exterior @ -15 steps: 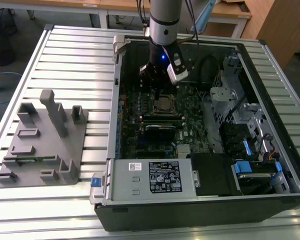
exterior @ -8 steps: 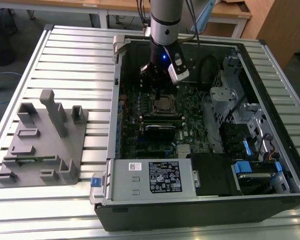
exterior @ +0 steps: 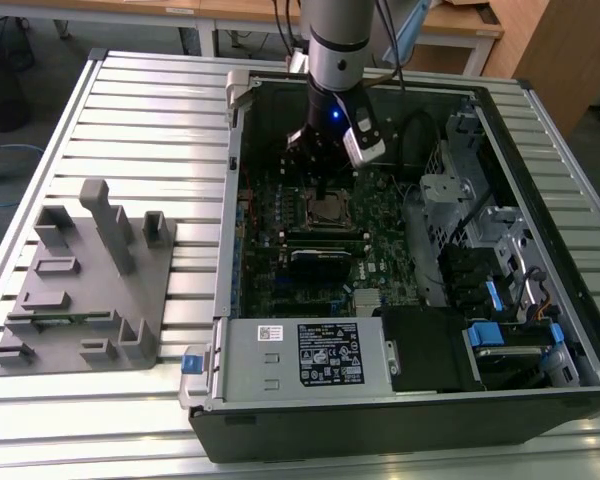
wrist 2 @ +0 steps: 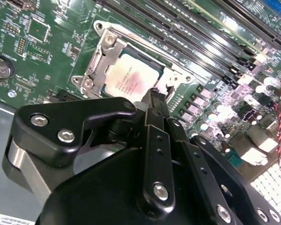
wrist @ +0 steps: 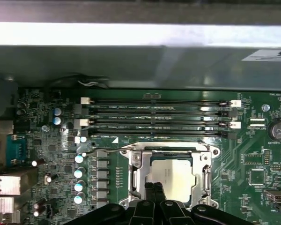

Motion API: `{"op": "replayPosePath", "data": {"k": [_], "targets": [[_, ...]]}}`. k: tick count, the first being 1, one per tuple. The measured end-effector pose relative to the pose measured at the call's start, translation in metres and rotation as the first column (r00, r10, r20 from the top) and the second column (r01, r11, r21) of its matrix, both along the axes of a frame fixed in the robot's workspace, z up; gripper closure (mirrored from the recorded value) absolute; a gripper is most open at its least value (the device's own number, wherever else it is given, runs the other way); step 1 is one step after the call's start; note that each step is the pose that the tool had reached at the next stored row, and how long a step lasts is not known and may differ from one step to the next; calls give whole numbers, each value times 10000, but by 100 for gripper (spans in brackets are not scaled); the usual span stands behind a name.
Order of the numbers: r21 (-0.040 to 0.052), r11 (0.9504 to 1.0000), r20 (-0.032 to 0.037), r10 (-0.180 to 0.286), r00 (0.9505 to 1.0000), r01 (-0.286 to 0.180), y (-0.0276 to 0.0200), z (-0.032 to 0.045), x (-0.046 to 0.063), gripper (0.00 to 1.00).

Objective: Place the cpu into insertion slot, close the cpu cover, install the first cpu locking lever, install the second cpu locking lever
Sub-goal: 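Close the cpu cover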

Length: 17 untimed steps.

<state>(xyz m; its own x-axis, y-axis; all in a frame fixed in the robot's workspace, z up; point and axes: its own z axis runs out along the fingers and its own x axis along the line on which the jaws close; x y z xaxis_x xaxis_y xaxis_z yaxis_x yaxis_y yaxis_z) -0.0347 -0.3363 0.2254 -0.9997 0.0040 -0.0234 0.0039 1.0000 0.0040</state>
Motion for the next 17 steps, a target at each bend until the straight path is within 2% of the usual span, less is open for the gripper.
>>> {"op": "replayPosePath", "data": {"k": [3,9,13,14,17], "targets": [[-2,10000,-1,-1,10000,1,0,-3,44,89],[-1,10000,0,1,10000,-1,-2,-7,206,89],[-2,10000,0,-1,10000,1,-2,-9,225,89],[0,10000,26,-2,10000,2,-1,-13,225,89],[-3,10000,183,0,9998,0,-2,-24,222,89]]}}
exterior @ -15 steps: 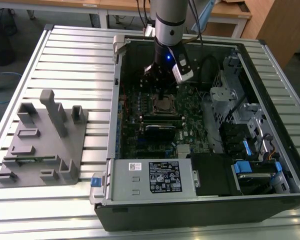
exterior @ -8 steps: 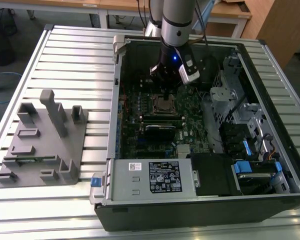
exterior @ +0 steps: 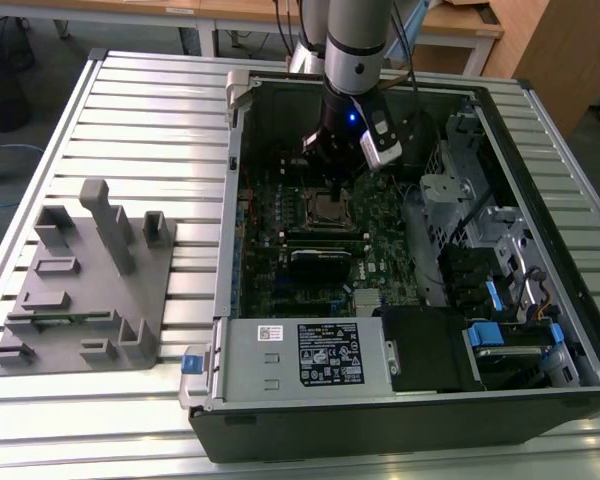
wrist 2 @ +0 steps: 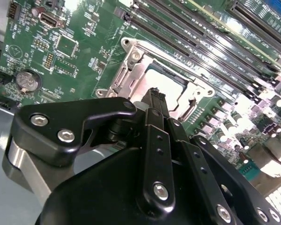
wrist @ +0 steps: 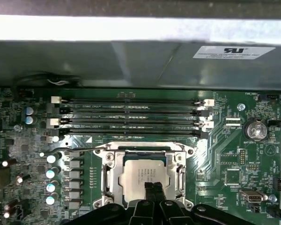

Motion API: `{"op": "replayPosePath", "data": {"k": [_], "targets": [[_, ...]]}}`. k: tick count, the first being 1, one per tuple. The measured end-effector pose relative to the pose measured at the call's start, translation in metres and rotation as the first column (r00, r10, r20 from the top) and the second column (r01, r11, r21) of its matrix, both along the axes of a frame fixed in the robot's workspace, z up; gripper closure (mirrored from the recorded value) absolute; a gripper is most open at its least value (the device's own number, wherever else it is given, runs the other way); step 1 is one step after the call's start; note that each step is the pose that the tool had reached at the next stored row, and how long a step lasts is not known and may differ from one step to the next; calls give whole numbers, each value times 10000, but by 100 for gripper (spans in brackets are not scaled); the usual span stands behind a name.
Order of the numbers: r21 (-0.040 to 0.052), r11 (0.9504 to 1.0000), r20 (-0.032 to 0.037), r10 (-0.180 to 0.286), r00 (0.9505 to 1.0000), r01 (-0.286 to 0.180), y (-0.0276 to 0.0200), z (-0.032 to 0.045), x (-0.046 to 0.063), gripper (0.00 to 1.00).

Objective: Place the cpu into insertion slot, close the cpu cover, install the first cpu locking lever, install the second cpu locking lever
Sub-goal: 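Close the cpu cover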

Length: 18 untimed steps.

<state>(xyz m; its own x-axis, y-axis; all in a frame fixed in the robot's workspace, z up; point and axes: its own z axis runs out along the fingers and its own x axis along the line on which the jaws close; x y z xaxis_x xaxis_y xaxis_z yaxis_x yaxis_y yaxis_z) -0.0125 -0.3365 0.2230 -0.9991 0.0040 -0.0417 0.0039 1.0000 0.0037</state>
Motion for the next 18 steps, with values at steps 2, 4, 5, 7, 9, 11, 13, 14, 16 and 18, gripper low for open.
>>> {"op": "replayPosePath", "data": {"k": [2,4,5,7,9,11,13,14,16,18], "targets": [[2,10000,14,0,10000,0,0,-2,-7,89],[5,10000,21,0,10000,0,-1,-4,-14,89],[5,10000,22,0,10000,0,-3,-4,-17,89],[2,10000,22,0,10000,0,-4,-4,-27,89],[3,10000,23,0,10000,0,-7,-5,-45,89],[2,10000,22,0,10000,0,-10,-7,-64,89],[2,10000,22,1,10000,-1,-12,-9,-69,89],[2,10000,22,1,10000,-1,-13,-11,-69,89],[1,10000,21,0,10000,0,-26,-14,-70,89],[3,10000,22,0,10000,0,-37,-17,-70,89]]}}
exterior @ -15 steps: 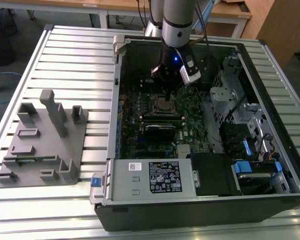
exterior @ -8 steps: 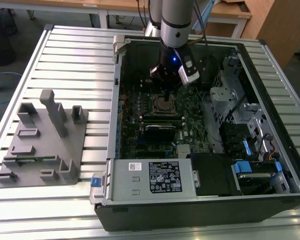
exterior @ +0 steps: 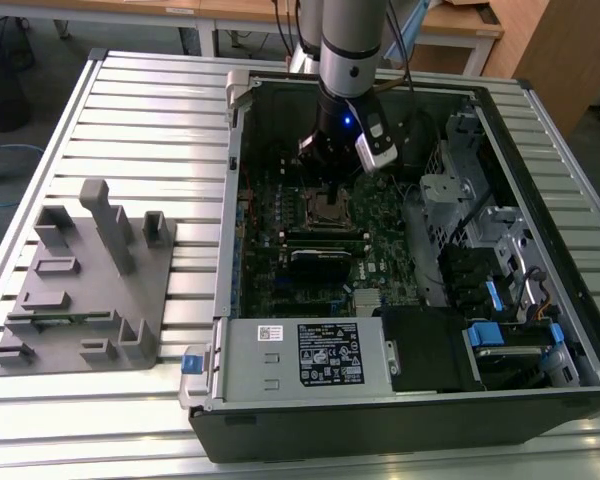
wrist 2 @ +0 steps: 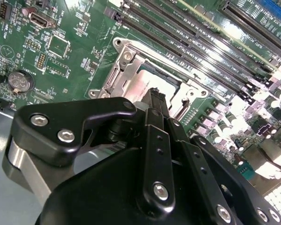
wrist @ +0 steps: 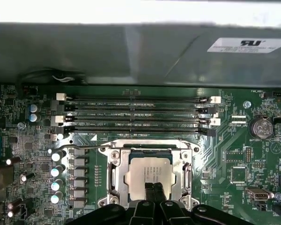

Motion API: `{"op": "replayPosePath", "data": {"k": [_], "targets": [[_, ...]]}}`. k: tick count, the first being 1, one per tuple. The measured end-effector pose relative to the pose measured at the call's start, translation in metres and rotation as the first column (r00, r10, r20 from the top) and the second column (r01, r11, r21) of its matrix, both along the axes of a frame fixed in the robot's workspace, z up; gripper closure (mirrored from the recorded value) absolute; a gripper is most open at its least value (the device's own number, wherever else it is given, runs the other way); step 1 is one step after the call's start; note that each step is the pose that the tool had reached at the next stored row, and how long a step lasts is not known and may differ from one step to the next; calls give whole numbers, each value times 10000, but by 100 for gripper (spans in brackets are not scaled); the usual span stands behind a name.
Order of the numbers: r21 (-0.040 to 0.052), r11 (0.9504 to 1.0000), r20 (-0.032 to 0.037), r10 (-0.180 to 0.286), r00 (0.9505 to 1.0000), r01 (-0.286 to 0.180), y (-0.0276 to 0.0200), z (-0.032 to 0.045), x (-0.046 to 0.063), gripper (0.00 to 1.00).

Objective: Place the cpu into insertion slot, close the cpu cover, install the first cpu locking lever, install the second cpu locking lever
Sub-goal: 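Close the cpu cover, then install the first cpu locking lever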

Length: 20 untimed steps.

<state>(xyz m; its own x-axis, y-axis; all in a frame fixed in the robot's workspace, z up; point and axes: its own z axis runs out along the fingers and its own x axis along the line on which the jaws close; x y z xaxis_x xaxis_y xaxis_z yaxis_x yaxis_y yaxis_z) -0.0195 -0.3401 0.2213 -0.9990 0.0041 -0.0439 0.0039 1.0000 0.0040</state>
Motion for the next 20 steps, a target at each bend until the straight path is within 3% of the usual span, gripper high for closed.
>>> {"op": "replayPosePath", "data": {"k": [13,17,20], "targets": [[-1,10000,-16,0,10000,0,-5,-2,0,89],[0,10000,-68,0,10000,0,-5,-2,0,89],[0,10000,-69,0,10000,0,-5,-2,0,89]]}}
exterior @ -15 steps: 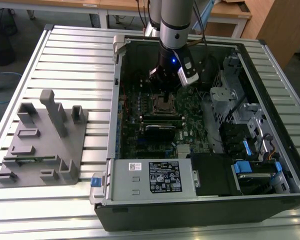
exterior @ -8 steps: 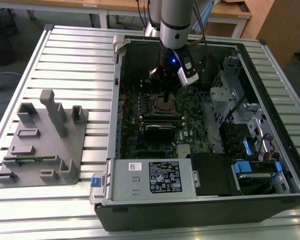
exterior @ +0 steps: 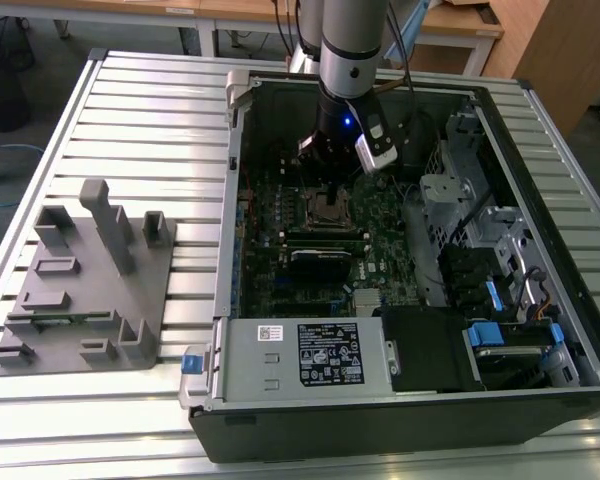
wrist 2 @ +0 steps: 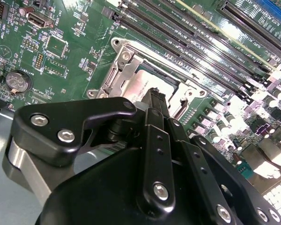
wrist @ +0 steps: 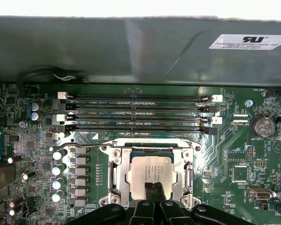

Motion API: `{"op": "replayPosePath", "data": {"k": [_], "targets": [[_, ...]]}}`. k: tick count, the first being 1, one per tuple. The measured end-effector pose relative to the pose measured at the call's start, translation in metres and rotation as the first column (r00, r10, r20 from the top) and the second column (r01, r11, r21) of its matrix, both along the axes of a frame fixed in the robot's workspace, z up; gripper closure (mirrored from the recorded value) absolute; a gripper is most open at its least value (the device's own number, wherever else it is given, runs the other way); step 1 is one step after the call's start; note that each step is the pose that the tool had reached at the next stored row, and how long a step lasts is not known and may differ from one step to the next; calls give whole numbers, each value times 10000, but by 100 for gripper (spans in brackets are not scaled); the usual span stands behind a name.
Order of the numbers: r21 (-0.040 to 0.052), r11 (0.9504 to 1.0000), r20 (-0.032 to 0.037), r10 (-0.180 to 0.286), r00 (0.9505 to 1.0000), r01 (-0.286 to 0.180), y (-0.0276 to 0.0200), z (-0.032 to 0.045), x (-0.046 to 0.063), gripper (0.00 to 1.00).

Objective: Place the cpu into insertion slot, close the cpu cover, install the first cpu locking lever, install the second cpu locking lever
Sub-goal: 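Install the first cpu locking lever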

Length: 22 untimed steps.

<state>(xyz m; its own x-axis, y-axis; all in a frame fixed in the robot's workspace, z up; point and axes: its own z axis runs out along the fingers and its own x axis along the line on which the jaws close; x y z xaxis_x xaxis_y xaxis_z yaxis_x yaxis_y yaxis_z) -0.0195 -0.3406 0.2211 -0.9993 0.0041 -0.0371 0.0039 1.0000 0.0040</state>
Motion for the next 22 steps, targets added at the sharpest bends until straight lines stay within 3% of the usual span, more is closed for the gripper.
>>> {"op": "replayPosePath", "data": {"k": [7,15,22], "targets": [[-1,10000,-1,0,10000,0,0,11,0,89],[-1,10000,-1,0,10000,0,0,105,0,89],[-2,10000,-1,1,10000,-1,0,108,-2,89]]}}
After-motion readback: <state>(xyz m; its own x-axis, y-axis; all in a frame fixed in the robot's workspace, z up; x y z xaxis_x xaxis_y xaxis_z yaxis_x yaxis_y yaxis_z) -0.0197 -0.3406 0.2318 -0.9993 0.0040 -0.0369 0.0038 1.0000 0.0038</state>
